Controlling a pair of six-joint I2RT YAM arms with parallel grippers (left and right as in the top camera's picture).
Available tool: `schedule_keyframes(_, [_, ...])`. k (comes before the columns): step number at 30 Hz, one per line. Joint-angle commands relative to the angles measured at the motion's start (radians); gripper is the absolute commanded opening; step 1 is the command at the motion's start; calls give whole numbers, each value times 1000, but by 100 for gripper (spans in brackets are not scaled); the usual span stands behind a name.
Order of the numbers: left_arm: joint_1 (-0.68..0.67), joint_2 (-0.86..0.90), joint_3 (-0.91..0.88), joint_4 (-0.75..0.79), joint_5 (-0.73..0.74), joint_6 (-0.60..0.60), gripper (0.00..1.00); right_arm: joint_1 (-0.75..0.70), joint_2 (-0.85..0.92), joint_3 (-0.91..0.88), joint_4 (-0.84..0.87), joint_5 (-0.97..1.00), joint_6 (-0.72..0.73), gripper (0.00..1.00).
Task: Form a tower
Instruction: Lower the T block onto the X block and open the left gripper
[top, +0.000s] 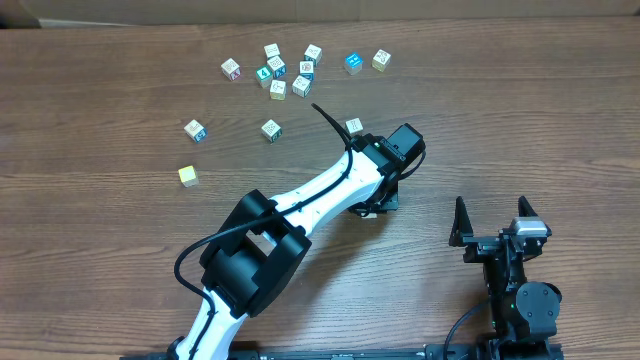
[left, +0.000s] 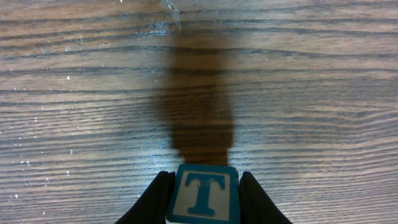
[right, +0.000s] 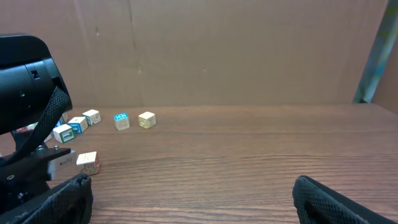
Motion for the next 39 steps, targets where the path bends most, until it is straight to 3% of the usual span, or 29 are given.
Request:
schedule_keyframes(1, [-13,-14,-6,0,-13,-20,15,-3,-12,-11,3,-2,-2,100])
schedule_keyframes(5, [-13,-14,-6,0,-14,-20,31,-3,-12,-11,3,-2,-2,100])
schedule_keyframes(8, [-13,-14,-6,0,-14,-20,36,-3,-12,-11,3,-2,-2,100])
schedule_keyframes(15, [-13,-14,-6,0,-13,-20,36,-3,-12,-11,3,-2,-2,100])
schedule_keyframes(27, [-13,-14,-6,6,-13,-21,25,-3,-12,-11,3,-2,-2,100])
schedule_keyframes(33, [-13,-14,-6,8,-12,-21,29,-3,-12,-11,3,-2,-2,100])
schedule_keyframes(39, [-13,-14,-6,11,-5,-21,26,-3,-12,-11,3,-2,-2,100])
